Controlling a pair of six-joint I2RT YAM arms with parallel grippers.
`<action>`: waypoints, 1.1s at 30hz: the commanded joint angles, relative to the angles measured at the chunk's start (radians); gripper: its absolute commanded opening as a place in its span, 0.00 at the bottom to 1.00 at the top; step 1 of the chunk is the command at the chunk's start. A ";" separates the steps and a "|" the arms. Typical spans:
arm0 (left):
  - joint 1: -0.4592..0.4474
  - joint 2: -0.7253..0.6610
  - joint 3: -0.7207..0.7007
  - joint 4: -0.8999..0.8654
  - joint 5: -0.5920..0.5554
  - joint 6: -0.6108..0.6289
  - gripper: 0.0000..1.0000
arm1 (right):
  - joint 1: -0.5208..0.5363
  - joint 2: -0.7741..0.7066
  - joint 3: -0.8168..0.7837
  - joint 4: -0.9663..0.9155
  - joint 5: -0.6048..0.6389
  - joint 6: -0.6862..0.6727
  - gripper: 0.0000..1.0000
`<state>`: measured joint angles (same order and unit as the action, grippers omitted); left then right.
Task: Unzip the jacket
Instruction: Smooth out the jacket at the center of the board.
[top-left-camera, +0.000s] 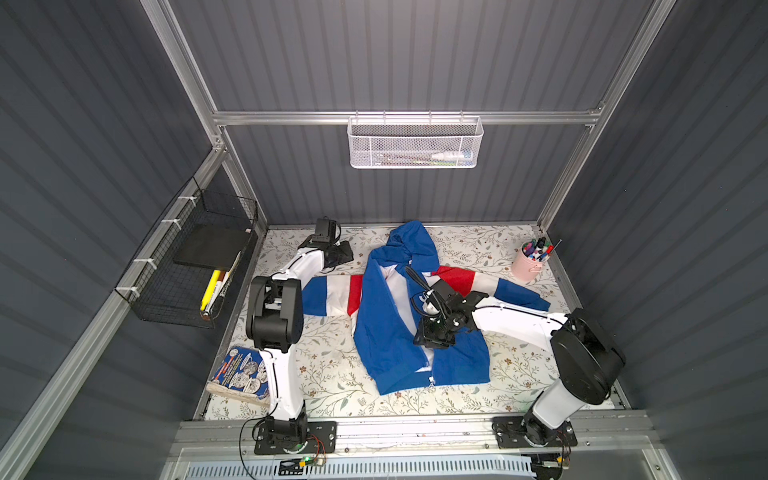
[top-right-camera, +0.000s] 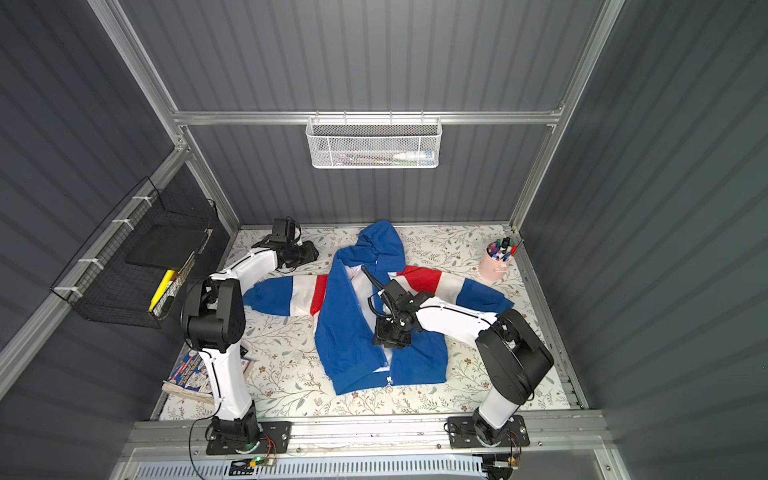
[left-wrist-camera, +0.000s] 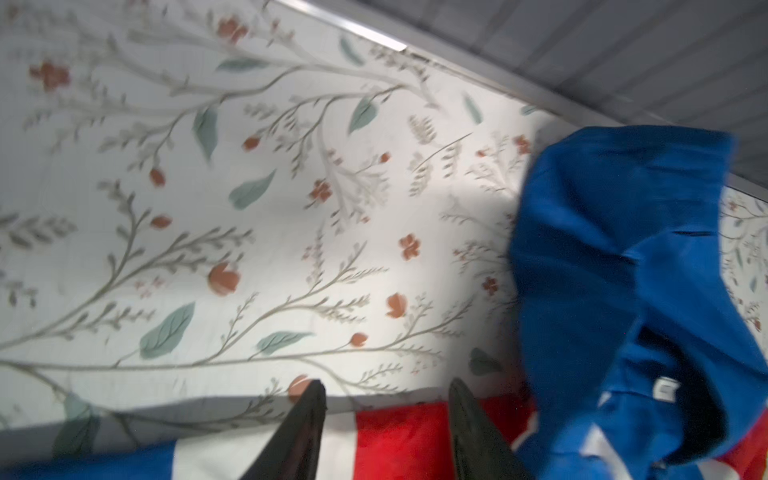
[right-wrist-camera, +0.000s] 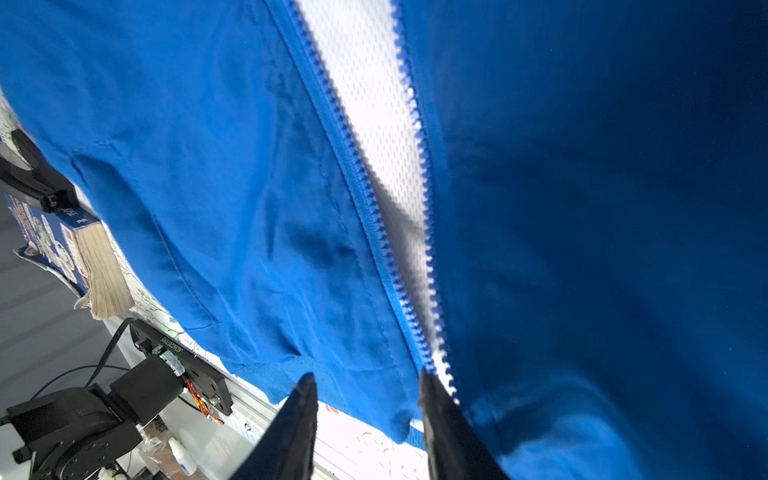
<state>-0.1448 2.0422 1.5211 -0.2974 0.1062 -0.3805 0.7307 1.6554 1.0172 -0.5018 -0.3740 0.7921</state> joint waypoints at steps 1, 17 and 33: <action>0.028 -0.023 -0.055 0.018 0.018 -0.020 0.44 | -0.007 0.025 -0.008 -0.023 -0.025 -0.024 0.44; 0.054 0.054 -0.128 0.039 -0.026 -0.041 0.35 | -0.029 0.084 -0.021 -0.021 -0.075 -0.052 0.47; 0.069 0.028 -0.246 0.077 -0.046 -0.069 0.32 | -0.028 0.079 -0.071 0.092 -0.145 -0.022 0.30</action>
<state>-0.0868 2.0514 1.3262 -0.1394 0.0750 -0.4335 0.7044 1.7638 0.9684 -0.4335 -0.5022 0.7620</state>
